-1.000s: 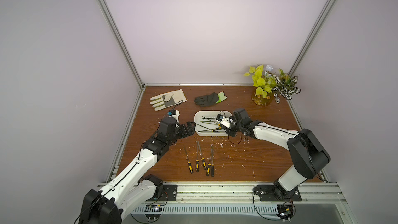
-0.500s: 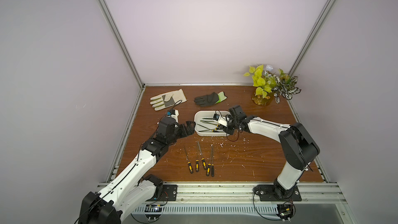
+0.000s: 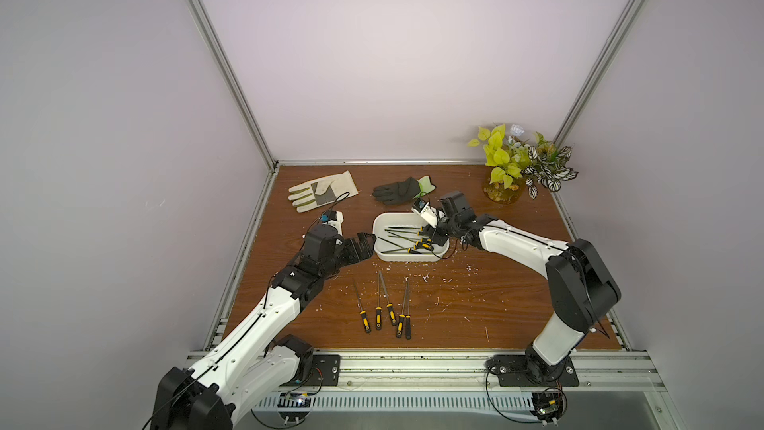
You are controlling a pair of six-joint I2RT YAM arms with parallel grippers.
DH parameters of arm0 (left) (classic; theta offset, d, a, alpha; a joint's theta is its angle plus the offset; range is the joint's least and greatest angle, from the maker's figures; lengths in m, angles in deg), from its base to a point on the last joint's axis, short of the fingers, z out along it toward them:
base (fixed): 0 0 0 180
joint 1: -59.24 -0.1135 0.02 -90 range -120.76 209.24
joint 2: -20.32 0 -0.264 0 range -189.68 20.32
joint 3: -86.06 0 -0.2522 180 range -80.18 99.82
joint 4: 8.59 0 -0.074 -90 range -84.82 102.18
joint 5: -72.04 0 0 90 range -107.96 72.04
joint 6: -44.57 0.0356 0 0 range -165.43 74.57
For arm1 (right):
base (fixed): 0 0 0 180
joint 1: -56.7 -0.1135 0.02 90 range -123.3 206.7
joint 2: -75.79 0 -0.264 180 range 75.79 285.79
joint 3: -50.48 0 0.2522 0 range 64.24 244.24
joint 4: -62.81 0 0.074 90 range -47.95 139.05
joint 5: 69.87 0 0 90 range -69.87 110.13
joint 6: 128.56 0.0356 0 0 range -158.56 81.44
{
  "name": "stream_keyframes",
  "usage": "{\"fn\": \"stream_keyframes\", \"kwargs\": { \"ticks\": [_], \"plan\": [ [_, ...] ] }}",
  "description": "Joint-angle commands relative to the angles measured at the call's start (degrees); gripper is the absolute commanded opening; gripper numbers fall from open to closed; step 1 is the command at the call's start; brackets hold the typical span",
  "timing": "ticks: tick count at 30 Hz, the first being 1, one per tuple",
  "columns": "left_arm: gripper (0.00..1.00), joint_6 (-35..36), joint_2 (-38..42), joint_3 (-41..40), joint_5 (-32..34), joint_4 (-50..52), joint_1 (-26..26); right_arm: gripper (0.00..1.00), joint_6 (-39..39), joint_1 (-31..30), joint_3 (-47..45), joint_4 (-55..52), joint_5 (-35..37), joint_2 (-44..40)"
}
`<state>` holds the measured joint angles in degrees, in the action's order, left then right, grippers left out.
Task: Put the file tool into the storage box
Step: Place the file tool in the storage box.
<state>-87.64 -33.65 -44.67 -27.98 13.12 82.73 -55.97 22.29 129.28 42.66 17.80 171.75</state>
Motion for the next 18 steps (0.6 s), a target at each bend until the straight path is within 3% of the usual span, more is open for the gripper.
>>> {"fn": "stream_keyframes", "kwargs": {
  "ticks": [1,4,8,12,18],
  "plan": [
    [1.00,0.37,-0.71,-0.74,-2.75,0.10,-0.66,0.43,15.61,-1.06,0.29,-0.66,-2.65,-7.03],
    [1.00,-0.17,-0.57,-3.02,-5.49,-1.38,-0.51,0.43,24.15,-2.87,-4.80,-0.16,-5.56,-12.51],
    [1.00,-2.03,1.32,-6.42,-4.55,-2.56,-0.13,0.46,34.85,-8.12,-15.52,4.43,-3.03,-22.05],
    [1.00,-3.06,2.41,-8.36,-2.55,-1.68,0.95,0.48,40.74,-15.69,-21.28,2.47,6.68,-28.34],
    [1.00,-5.84,2.97,-10.01,0.84,-2.48,5.48,0.48,53.19,-21.82,-28.33,0.66,12.75,-34.30]
  ]
}}
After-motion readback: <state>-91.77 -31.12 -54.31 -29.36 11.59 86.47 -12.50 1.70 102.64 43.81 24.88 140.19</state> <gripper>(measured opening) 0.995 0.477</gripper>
